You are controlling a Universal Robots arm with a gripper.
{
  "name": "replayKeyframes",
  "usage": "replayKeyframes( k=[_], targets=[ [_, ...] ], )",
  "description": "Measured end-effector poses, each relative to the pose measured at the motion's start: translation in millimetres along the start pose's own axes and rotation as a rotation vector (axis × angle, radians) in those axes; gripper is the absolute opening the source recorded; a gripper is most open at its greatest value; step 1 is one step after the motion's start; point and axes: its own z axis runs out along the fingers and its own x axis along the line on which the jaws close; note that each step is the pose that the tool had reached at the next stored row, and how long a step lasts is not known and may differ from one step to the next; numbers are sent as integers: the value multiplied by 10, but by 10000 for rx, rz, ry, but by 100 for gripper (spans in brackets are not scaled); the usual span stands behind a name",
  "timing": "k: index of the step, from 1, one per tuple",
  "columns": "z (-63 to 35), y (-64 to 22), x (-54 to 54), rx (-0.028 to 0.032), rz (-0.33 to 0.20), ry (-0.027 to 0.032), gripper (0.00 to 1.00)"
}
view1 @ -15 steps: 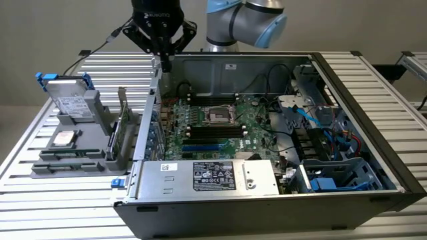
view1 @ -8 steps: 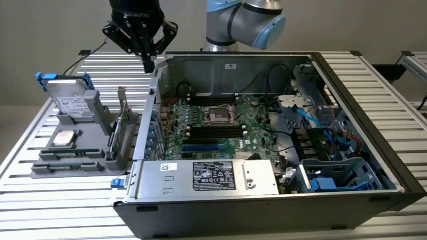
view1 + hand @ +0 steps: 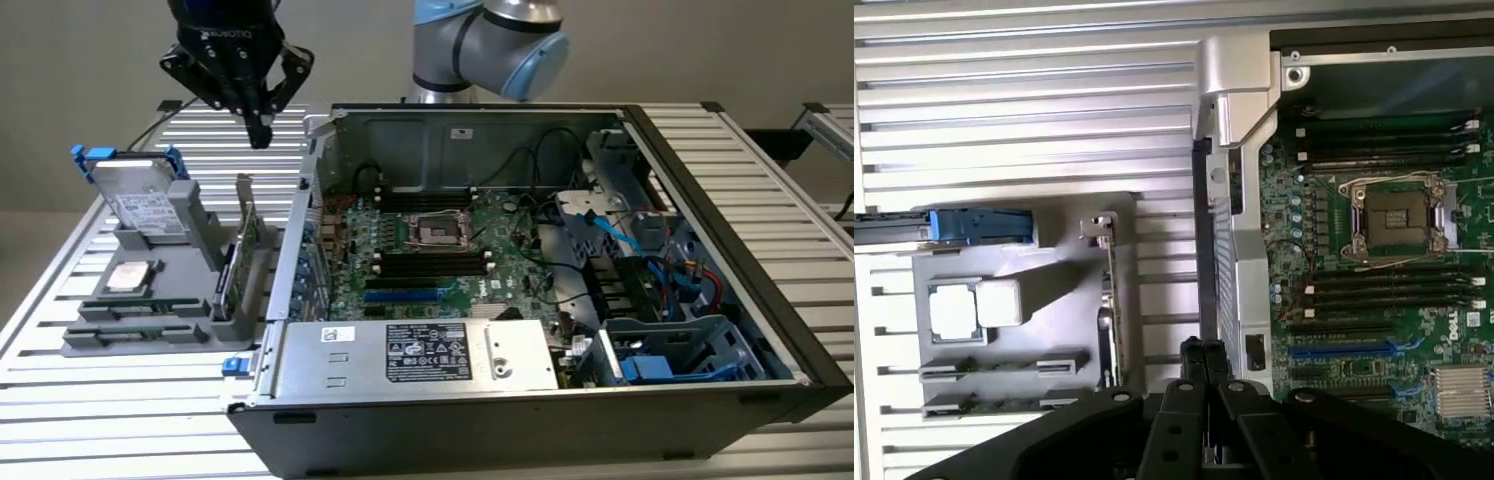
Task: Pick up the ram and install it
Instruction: 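Reach for the ram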
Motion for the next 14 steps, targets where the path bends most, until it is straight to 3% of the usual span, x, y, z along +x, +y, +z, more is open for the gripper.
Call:
replayKeyframes(
  k=[6,14],
  targets=[
    [36,-74,263,-51,0,20,10],
    [90,-237,550,-65,-2,28,10]
  ],
)
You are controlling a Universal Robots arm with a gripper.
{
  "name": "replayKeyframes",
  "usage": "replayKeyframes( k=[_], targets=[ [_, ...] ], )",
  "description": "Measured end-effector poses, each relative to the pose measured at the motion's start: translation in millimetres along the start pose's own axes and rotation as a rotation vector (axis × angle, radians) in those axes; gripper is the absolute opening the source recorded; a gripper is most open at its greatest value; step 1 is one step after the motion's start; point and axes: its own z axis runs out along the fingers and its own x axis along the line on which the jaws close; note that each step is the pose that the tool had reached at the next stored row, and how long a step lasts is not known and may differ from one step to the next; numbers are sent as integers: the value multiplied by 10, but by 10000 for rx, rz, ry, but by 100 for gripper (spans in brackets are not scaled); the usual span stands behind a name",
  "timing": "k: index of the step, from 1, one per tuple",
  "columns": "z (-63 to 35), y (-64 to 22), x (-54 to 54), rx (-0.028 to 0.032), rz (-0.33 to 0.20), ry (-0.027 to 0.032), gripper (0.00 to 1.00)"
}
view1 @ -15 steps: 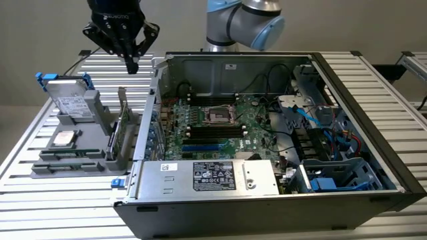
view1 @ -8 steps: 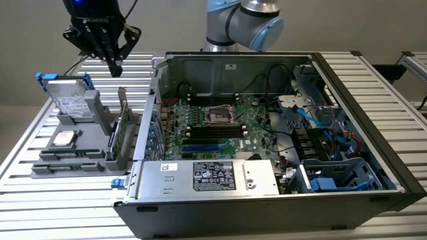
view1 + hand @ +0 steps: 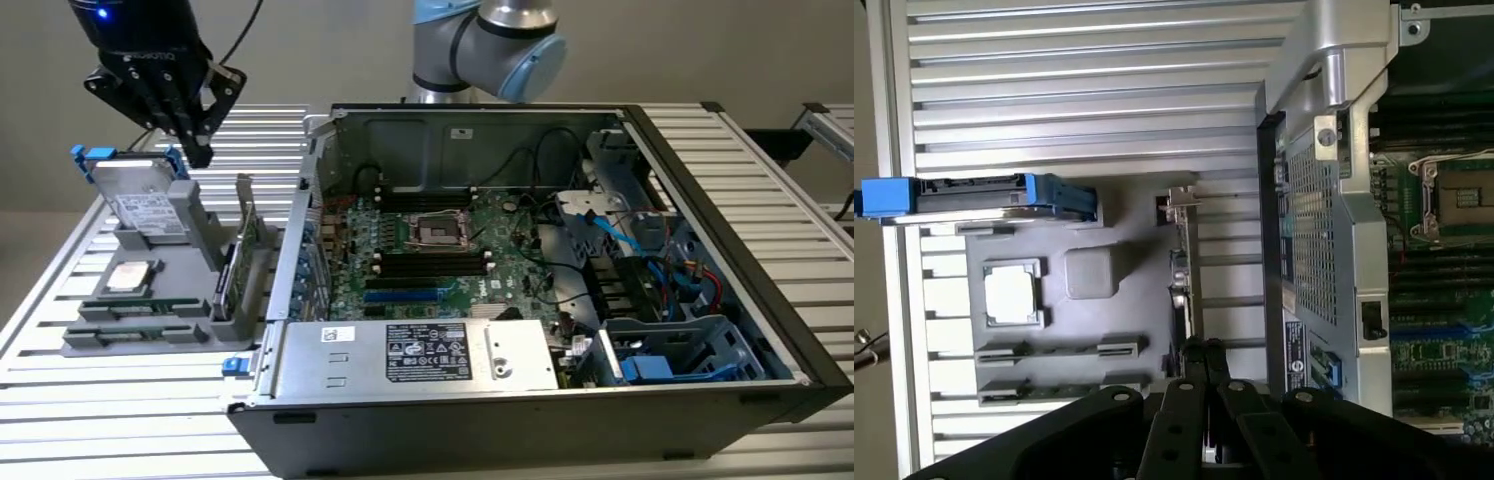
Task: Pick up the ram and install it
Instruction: 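Reach for the ram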
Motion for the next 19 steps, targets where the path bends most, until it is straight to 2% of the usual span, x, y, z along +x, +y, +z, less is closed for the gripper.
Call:
replayKeyframes(
  k=[6,12,15,19],
  targets=[
    [33,-99,260,1,2,32,10],
    [72,-174,525,5,7,106,10],
    [102,-206,642,12,11,183,10],
    [154,-243,760,24,20,348,10]
  ],
)
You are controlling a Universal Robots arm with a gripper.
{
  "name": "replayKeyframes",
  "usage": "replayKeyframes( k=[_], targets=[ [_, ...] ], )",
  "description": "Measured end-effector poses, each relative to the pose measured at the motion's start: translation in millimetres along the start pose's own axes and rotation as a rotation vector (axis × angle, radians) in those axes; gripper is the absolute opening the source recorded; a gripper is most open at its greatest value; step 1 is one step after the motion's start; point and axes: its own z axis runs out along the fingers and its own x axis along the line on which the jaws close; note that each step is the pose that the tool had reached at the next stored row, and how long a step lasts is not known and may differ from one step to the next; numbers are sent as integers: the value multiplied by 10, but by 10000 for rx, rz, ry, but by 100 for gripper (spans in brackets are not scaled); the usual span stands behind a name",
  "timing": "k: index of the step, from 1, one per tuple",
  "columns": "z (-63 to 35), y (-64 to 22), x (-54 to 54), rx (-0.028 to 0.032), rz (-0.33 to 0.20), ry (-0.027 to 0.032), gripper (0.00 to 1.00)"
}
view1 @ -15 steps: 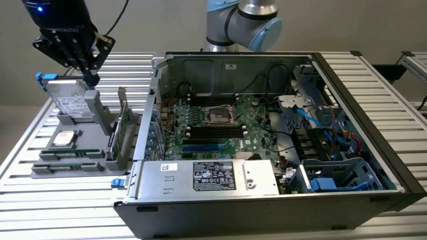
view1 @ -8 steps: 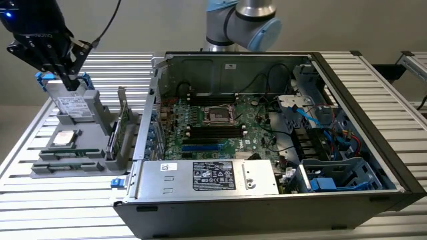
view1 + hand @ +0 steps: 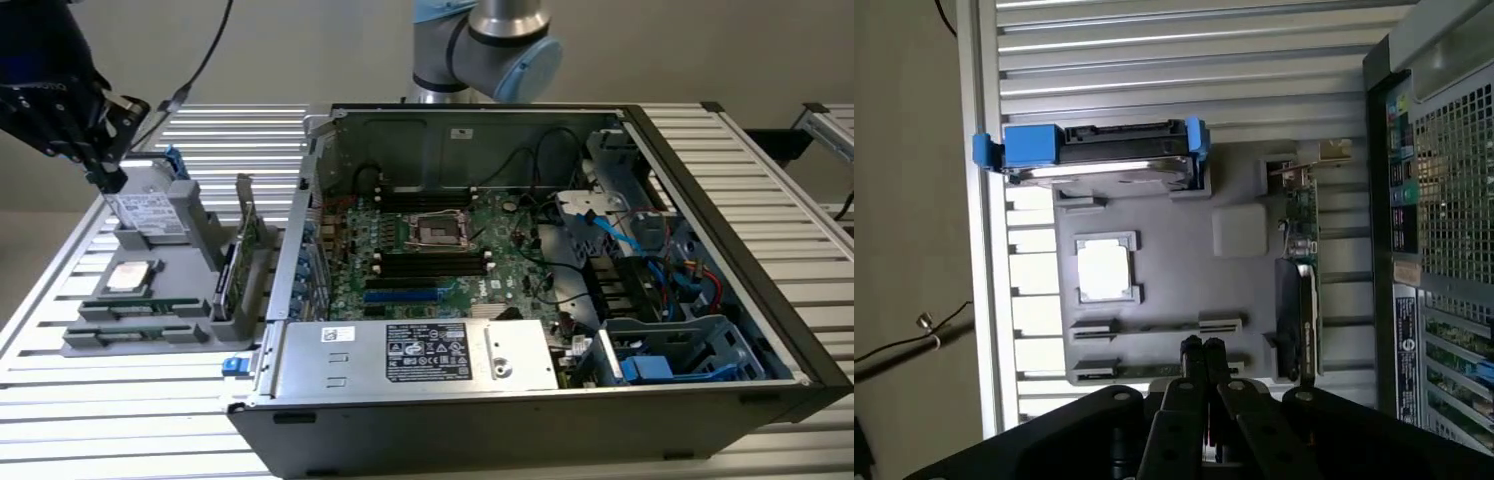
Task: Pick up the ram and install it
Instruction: 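Reach for the ram, then pick up the ram and move it above insertion slot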
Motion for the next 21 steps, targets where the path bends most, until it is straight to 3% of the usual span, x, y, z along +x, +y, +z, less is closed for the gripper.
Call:
replayKeyframes(
  k=[6,21],
  targets=[
    [83,-60,159,18,13,240,10],
    [96,-72,183,18,12,244,10]
  ],
)
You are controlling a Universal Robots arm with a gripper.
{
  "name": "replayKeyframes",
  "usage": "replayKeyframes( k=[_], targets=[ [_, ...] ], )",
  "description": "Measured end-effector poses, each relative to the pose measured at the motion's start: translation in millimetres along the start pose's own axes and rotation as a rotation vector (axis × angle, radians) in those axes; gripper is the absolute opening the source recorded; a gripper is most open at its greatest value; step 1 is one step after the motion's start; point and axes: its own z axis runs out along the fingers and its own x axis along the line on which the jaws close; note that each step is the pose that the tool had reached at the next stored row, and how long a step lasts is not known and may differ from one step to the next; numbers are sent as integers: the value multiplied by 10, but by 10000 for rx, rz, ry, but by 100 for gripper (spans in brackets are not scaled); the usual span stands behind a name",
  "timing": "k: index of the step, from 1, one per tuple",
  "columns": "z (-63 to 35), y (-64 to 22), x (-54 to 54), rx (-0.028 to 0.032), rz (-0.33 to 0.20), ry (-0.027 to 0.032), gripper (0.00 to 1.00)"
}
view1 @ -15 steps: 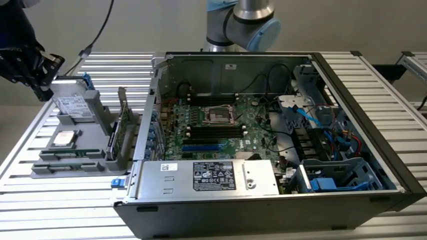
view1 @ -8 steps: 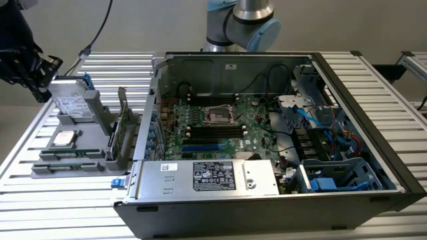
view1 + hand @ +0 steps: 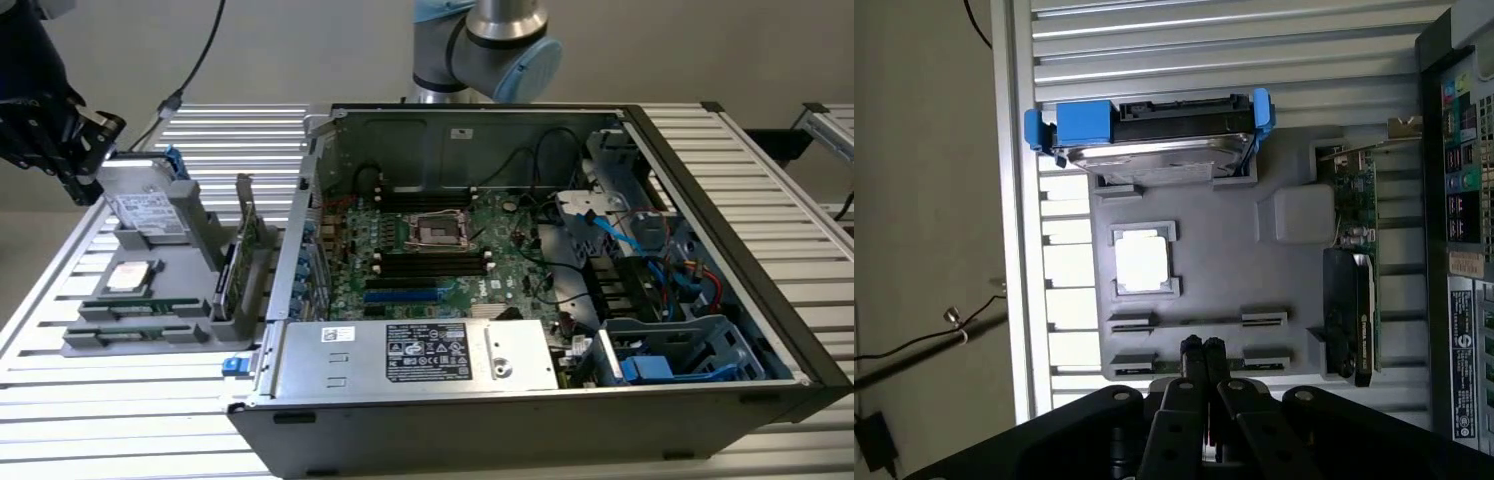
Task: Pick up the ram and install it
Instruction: 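Pick up the ram and move it above insertion slot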
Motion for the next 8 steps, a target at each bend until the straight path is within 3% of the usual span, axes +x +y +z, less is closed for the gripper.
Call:
replayKeyframes(
  k=[3,8],
  targets=[
    [6,0,2,2,-46,1,10],
    [35,-2,0,60,-926,24,10]
  ],
)
